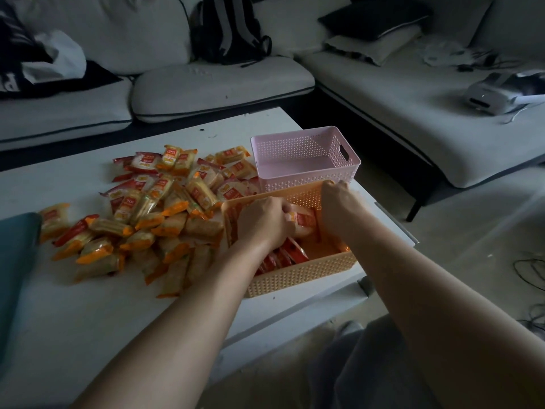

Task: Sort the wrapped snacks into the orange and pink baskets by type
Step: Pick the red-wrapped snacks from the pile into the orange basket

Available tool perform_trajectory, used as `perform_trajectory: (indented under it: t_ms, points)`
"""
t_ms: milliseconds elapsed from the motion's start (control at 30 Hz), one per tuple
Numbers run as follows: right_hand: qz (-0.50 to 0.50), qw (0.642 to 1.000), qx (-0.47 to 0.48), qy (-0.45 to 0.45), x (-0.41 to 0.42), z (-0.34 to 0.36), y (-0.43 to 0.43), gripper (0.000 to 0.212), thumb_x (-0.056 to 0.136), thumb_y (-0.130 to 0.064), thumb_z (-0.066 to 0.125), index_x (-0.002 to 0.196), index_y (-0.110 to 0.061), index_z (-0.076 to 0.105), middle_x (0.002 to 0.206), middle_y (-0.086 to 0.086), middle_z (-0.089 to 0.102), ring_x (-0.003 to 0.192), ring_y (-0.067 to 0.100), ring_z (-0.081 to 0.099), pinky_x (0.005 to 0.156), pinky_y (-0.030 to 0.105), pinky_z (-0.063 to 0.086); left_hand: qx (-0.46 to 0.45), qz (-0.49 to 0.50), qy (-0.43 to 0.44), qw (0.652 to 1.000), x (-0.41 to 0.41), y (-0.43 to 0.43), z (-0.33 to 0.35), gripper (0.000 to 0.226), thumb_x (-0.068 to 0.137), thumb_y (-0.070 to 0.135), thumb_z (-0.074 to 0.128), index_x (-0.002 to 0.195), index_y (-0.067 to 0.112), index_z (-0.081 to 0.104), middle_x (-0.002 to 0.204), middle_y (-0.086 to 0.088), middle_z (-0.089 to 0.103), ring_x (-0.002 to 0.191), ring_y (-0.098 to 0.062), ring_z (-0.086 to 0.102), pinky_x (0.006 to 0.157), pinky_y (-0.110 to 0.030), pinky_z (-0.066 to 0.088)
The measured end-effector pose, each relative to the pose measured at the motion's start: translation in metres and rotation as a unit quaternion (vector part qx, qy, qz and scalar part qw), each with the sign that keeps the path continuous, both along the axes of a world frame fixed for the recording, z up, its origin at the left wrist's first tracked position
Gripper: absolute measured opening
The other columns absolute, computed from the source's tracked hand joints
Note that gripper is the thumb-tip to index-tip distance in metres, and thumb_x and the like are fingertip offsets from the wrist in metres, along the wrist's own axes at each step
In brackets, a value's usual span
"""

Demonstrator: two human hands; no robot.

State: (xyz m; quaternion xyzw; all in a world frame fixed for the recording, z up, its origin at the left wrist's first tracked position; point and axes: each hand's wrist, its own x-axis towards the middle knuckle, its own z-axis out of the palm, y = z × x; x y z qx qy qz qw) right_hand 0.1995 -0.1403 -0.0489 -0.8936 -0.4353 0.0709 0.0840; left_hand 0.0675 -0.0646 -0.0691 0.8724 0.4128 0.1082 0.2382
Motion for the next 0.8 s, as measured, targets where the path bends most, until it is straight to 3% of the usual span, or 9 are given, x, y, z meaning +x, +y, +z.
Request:
perform_trajectory:
  t_ms: [67, 167, 267, 367, 500, 667, 800]
  points:
    - [-0.014, 1.000, -0.020, -0.008, 0.002, 0.002, -0.001, 0.028, 0.094, -0.004, 0.059, 0.122, -0.001, 0.055, 0.099, 0.014, 0.055, 0.082, 0.026, 0.063, 0.067, 0.036, 0.057, 0.019, 0.003, 0.000, 1.000, 0.000, -0.002, 0.001, 0.026, 0.087, 0.035, 0.068, 0.112, 0.029, 0.074, 0.111, 0.006, 0.072, 0.105, -0.018, 0.067, 0.088, -0.033, 0.054]
    - [-0.010, 0.996, -0.086, -0.025, 0.005, 0.009, -0.005, 0.010, 0.096, -0.011, 0.060, 0.104, -0.007, 0.055, 0.074, 0.004, 0.046, 0.062, 0.018, 0.051, 0.046, 0.026, 0.039, 0.044, -0.015, 0.000, 0.999, -0.002, -0.001, -0.002, 0.024, 0.091, 0.034, 0.065, 0.113, 0.033, 0.074, 0.118, 0.004, 0.065, 0.108, -0.019, 0.062, 0.082, -0.029, 0.048]
    - [-0.008, 0.991, -0.132, -0.007, 0.014, 0.018, -0.011, 0.021, 0.091, -0.027, 0.071, 0.105, -0.016, 0.061, 0.081, 0.000, 0.058, 0.069, 0.016, 0.060, 0.049, 0.026, 0.046, 0.032, -0.024, 0.000, 0.999, -0.002, 0.001, -0.004, 0.025, 0.092, 0.035, 0.061, 0.115, 0.035, 0.072, 0.121, 0.000, 0.058, 0.108, -0.022, 0.059, 0.078, -0.031, 0.046]
    - [-0.016, 0.999, -0.041, -0.014, 0.025, 0.020, -0.016, 0.017, 0.085, -0.031, 0.076, 0.096, -0.018, 0.073, 0.079, -0.005, 0.068, 0.067, 0.013, 0.067, 0.056, 0.031, 0.060, 0.023, -0.021, -0.038, 0.999, -0.005, 0.005, -0.004, 0.023, 0.098, 0.030, 0.055, 0.113, 0.031, 0.072, 0.120, -0.001, 0.057, 0.107, -0.023, 0.059, 0.084, -0.036, 0.053]
    - [-0.022, 0.998, 0.056, -0.029, 0.026, 0.021, -0.015, 0.014, 0.092, -0.031, 0.072, 0.092, -0.017, 0.074, 0.071, -0.004, 0.063, 0.057, 0.012, 0.062, 0.044, 0.023, 0.045, 0.004, -0.001, -0.080, 0.997, -0.011, 0.012, -0.001, 0.026, 0.099, 0.019, 0.049, 0.108, 0.027, 0.072, 0.119, -0.001, 0.064, 0.107, -0.022, 0.063, 0.086, -0.033, 0.051]
    - [-0.051, 0.989, 0.033, -0.134, 0.015, 0.023, 0.001, 0.006, 0.090, -0.017, 0.069, 0.092, -0.013, 0.073, 0.074, 0.007, 0.064, 0.065, 0.028, 0.065, 0.057, 0.035, 0.057, 0.046, -0.019, -0.058, 0.997, -0.011, 0.008, 0.003, 0.026, 0.097, 0.017, 0.050, 0.110, 0.021, 0.072, 0.111, -0.001, 0.074, 0.102, -0.022, 0.069, 0.087, -0.037, 0.056]
    - [-0.009, 0.997, 0.038, -0.068, 0.000, 0.007, 0.015, 0.008, 0.088, -0.005, 0.063, 0.082, -0.004, 0.068, 0.065, 0.009, 0.055, 0.063, 0.031, 0.060, 0.052, 0.032, 0.046, 0.040, -0.011, -0.045, 0.998, -0.006, 0.002, 0.006, 0.024, 0.096, 0.014, 0.052, 0.116, 0.015, 0.067, 0.114, -0.006, 0.071, 0.106, -0.029, 0.066, 0.086, -0.036, 0.051]
